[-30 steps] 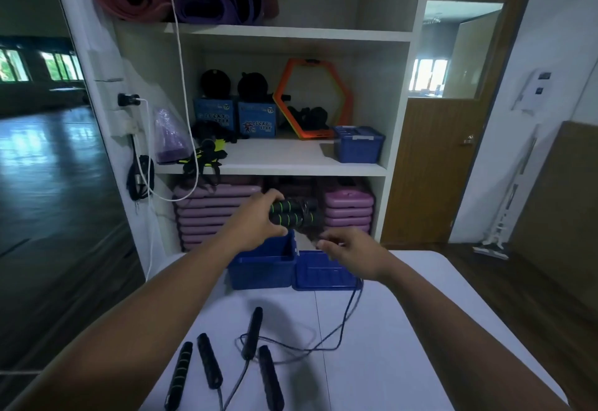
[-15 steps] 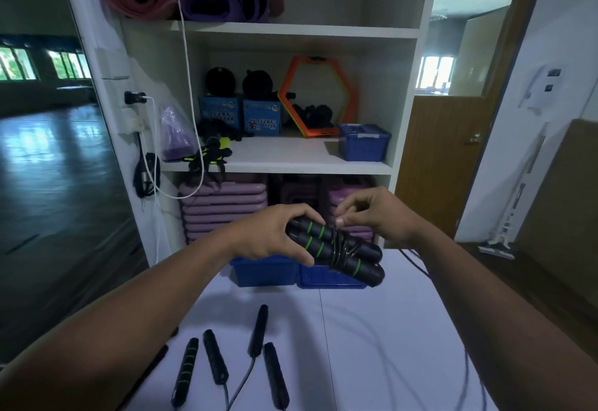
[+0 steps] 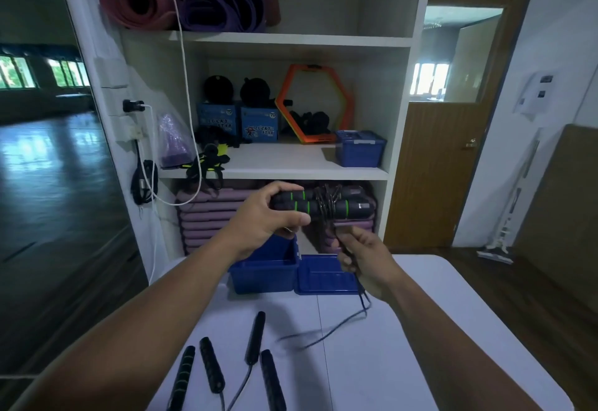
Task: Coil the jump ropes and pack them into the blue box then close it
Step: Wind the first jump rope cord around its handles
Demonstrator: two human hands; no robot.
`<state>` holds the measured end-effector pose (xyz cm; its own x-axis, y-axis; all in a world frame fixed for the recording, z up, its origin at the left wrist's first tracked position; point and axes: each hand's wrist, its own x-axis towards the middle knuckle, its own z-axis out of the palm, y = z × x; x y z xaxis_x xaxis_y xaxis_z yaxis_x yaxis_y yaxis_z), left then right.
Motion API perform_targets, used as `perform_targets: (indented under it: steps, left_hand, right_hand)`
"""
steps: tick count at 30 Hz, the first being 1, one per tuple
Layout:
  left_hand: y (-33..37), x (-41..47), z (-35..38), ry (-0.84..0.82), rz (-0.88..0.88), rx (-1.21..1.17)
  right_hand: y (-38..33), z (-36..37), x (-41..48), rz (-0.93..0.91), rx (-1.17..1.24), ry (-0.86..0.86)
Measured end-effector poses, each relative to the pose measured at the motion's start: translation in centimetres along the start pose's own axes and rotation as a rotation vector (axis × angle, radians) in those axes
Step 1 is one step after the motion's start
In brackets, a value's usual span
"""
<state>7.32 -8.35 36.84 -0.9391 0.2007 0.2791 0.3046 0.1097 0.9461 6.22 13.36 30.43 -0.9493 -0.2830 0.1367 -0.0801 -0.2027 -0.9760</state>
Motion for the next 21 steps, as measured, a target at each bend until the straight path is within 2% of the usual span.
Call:
perform_targets:
  steps: [5,6,9,11,14,17,21]
  left_hand:
    - [-0.9,1.8,0.6,0.243,0.01,0.045]
    - [-1.0,2.2,0.4,0.291,0.028,0.128]
    - [-1.8,2.7,-0.4,0.359,0.087,0.59]
    - [-2.7,2.6,-0.6,0.304,0.103,0.778]
    - [-3.9,2.3,-0.9,0.119,0.108,0.929]
    - [-3.8,1.8,-1.5,-0.046,0.087,0.916]
    - [-2.0,0.3,-1.6,-0.229,0.045,0.754]
  right_hand:
    - [-0.1,1.2,-0.1,-0.002,-0.339,-0.074]
    - [-0.1,1.3,-0.3,0.004,-0.381,-0.095]
    - [-0.7,1.5,-0.6,0.011,-0.585,-0.145]
    - [-1.4,1.8,-0.4,-0.062,-0.829,-0.177]
    - [-3.0,2.0,0.2,-0.194,-1.072,-0.208]
    - [-5.2,1.6,0.7,-0.264,-1.189,-0.141]
    - [-7.7,1.2,1.5,-0.314,-1.17,-0.136]
